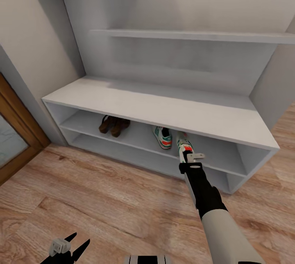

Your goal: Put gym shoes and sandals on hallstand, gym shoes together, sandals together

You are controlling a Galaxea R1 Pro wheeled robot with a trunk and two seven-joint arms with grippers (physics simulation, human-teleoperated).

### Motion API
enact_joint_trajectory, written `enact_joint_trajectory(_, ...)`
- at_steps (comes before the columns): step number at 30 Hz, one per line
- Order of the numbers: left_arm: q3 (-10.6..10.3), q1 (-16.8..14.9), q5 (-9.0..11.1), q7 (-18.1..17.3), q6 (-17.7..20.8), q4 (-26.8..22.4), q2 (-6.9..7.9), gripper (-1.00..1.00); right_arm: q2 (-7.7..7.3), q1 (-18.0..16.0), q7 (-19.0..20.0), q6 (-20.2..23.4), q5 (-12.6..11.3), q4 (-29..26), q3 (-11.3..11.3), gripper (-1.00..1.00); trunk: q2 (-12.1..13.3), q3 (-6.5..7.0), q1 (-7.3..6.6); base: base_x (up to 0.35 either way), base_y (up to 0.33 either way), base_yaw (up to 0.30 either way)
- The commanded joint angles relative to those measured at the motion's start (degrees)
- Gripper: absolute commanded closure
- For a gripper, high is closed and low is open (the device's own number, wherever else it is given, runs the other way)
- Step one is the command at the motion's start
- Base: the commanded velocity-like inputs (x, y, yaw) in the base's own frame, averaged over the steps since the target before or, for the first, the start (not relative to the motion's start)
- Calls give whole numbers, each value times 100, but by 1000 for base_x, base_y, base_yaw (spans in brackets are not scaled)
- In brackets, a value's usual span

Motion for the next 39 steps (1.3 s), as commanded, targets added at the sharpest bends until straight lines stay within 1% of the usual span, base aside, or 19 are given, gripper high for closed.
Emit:
enact_joint_trajectory(1,10,-3,4,-23,-32,7,0,-100,5,-3,2,27,24,-6,-11,100,-2,-5,0,111,0,0)
enact_joint_trajectory(11,10,-4,4,-21,-31,7,0,-100,5,-1,7,27,32,-5,-11,100,-2,-5,0,21,0,0)
enact_joint_trajectory(19,10,-7,5,-20,-31,7,0,-100,5,3,7,27,32,-8,-11,100,-2,-5,0,166,0,0)
enact_joint_trajectory(26,10,-3,4,-24,-31,7,0,-100,5,5,3,27,32,-15,-11,100,-2,-5,0,37,0,0)
enact_joint_trajectory(39,6,-7,6,-24,-31,7,0,-100,5,5,1,27,43,-23,-26,100,-2,-5,0,103,0,0)
